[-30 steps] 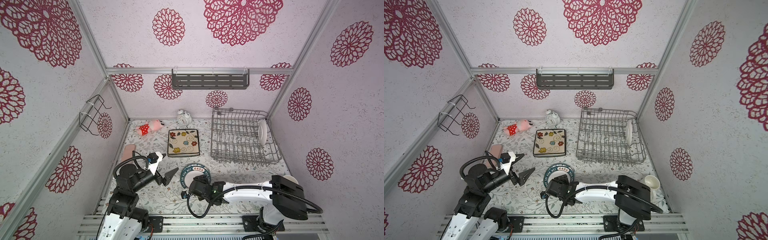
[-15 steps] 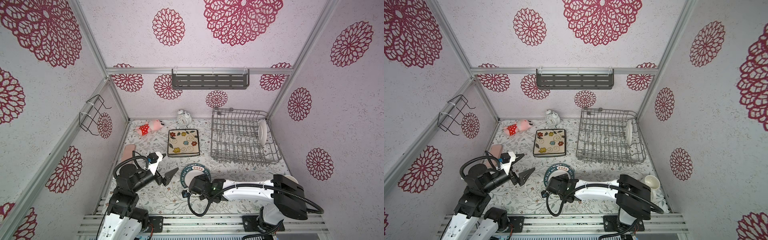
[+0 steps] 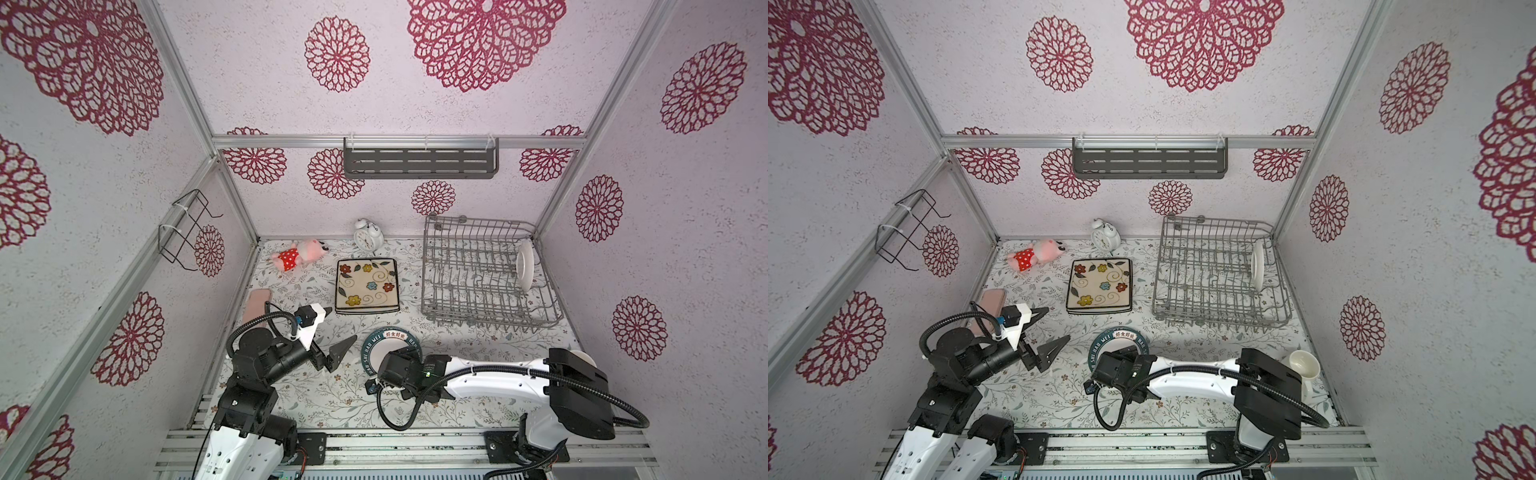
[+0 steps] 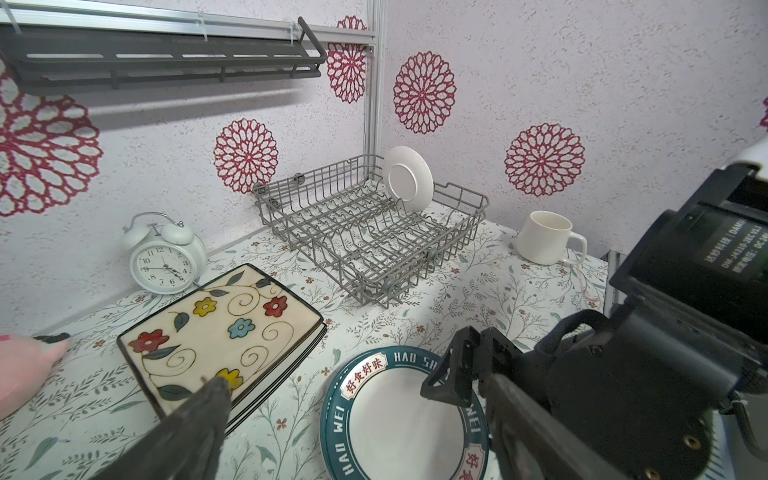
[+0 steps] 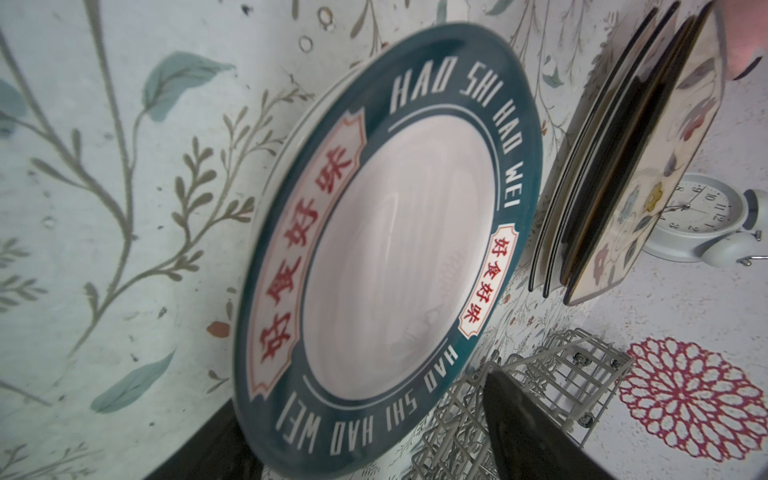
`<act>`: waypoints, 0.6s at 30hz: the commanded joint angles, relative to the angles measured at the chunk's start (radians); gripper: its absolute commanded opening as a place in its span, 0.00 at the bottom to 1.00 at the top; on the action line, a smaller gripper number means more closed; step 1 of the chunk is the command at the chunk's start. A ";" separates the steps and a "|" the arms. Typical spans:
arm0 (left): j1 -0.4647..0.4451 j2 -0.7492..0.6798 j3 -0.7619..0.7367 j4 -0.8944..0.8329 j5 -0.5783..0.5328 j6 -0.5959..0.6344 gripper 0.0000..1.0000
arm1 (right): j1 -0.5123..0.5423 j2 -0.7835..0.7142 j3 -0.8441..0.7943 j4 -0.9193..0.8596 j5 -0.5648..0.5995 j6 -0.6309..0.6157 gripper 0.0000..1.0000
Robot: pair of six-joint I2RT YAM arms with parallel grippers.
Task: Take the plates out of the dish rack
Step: 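Open the right gripper and move it back over the rack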
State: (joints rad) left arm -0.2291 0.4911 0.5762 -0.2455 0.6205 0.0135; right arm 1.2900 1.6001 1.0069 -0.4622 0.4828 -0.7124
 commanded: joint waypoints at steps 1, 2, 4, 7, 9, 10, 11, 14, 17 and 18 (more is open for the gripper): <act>0.002 -0.004 -0.011 0.016 0.015 0.006 0.97 | -0.006 -0.039 0.024 -0.030 0.008 0.025 0.82; 0.002 -0.004 -0.011 0.015 0.015 0.006 0.97 | -0.008 -0.040 0.025 -0.033 0.008 0.026 0.82; 0.002 -0.005 -0.012 0.014 0.015 0.006 0.97 | -0.007 -0.040 0.032 -0.042 0.005 0.033 0.82; 0.002 -0.007 -0.013 0.015 0.015 0.006 0.97 | -0.006 -0.040 0.039 -0.065 0.002 0.043 0.83; 0.002 -0.009 -0.013 0.015 0.015 0.006 0.97 | -0.007 -0.043 0.039 -0.073 0.002 0.049 0.84; 0.002 -0.008 -0.013 0.013 0.015 0.005 0.97 | -0.007 -0.045 0.040 -0.078 0.002 0.052 0.84; 0.002 -0.010 -0.013 0.013 0.015 0.006 0.97 | -0.008 -0.047 0.039 -0.082 0.002 0.055 0.84; 0.002 -0.011 -0.013 0.013 0.013 0.005 0.97 | -0.008 -0.062 0.036 -0.097 0.013 0.064 0.85; 0.002 -0.011 -0.013 0.011 0.012 0.006 0.97 | -0.021 -0.097 0.044 -0.122 0.012 0.090 0.85; 0.001 -0.011 -0.013 0.011 0.013 0.006 0.97 | -0.030 -0.115 0.050 -0.129 0.004 0.105 0.85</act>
State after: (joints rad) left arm -0.2291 0.4889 0.5747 -0.2462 0.6205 0.0139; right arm 1.2835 1.5646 1.0176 -0.5415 0.4828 -0.6601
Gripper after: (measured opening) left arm 0.974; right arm 0.855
